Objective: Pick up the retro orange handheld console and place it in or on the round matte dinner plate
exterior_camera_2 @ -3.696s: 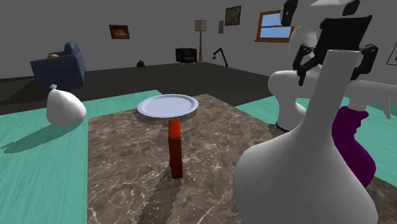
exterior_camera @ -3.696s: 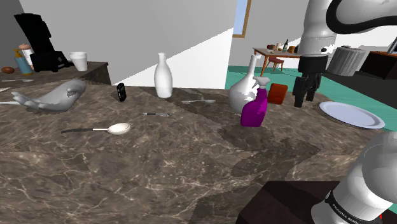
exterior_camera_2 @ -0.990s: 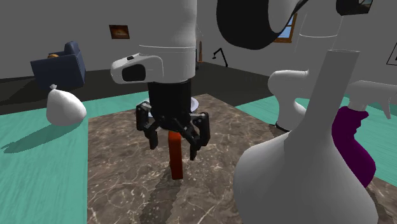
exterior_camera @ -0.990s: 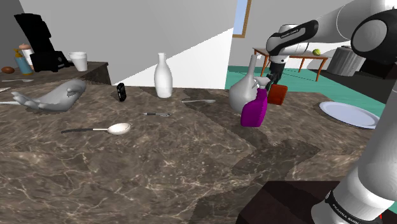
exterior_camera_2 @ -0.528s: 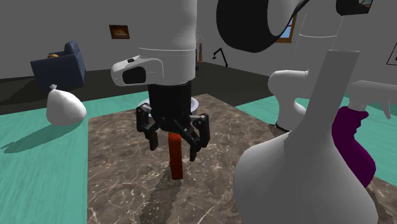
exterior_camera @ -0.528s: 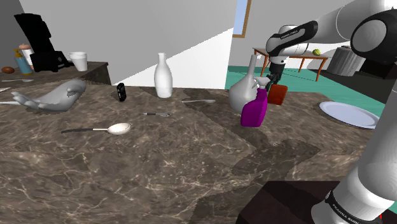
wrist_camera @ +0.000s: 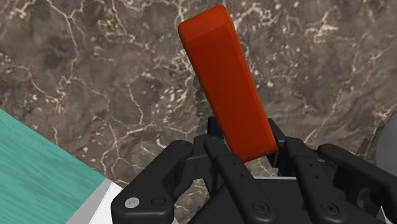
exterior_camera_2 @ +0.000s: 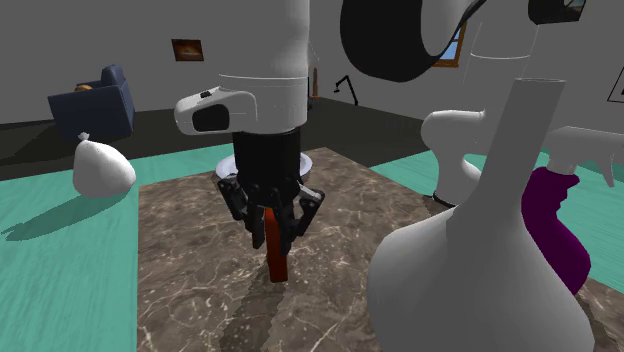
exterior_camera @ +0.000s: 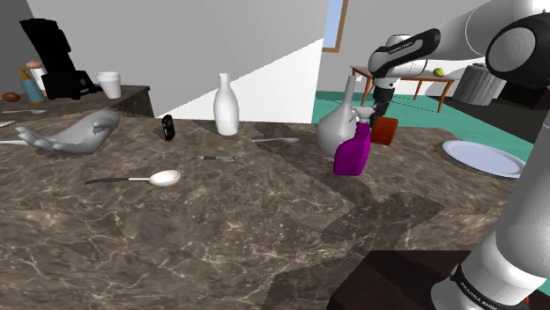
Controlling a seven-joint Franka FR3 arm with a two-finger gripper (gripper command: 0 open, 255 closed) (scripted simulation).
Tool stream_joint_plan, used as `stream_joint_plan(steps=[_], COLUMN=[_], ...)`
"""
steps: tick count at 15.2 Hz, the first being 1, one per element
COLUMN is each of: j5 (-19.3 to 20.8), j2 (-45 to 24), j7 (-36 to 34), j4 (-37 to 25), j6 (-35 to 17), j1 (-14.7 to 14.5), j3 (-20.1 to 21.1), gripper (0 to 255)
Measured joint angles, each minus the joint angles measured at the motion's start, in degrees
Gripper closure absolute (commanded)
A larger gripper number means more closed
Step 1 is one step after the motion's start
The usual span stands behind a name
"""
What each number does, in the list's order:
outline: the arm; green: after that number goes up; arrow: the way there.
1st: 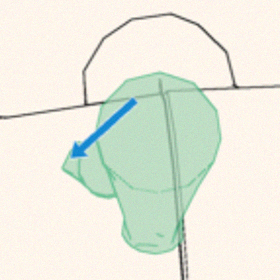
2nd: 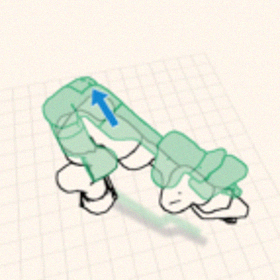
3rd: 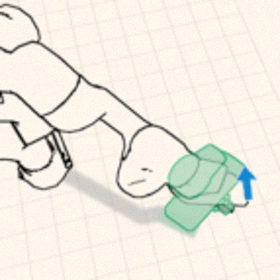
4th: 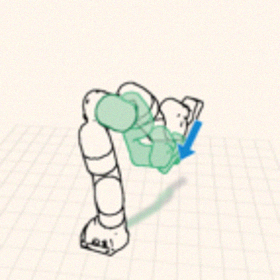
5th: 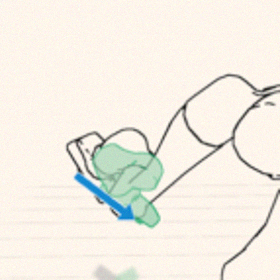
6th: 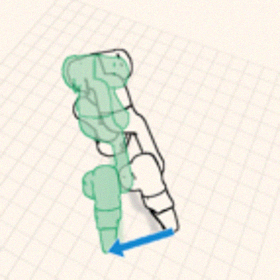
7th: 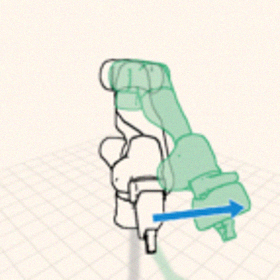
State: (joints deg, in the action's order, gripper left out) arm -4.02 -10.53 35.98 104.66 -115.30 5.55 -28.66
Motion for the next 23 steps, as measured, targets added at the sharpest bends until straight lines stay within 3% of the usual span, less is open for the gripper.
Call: stream_joint_plan(steps=[5, 17, 18, 20, 23], j5=[0.3, 1.2, 1.2, 0.5, -2.4], j2=[0.5, 1.9, 1.9, 1.5, -1.4], j7=[-0.2, -0.5, -0.5, 2.2, 23.8], j4=[-0.9, -8.5, -8.5, -8.5, -8.4], j6=[1.4, 10.2, 10.2, 10.2, 10.6], j1=[-0.1, 0.0, 0.0, 0.6, 4.2], j3=[-0.1, -0.3, -0.3, -0.3, 0.5], gripper=[255, 255, 0, 0, 0])
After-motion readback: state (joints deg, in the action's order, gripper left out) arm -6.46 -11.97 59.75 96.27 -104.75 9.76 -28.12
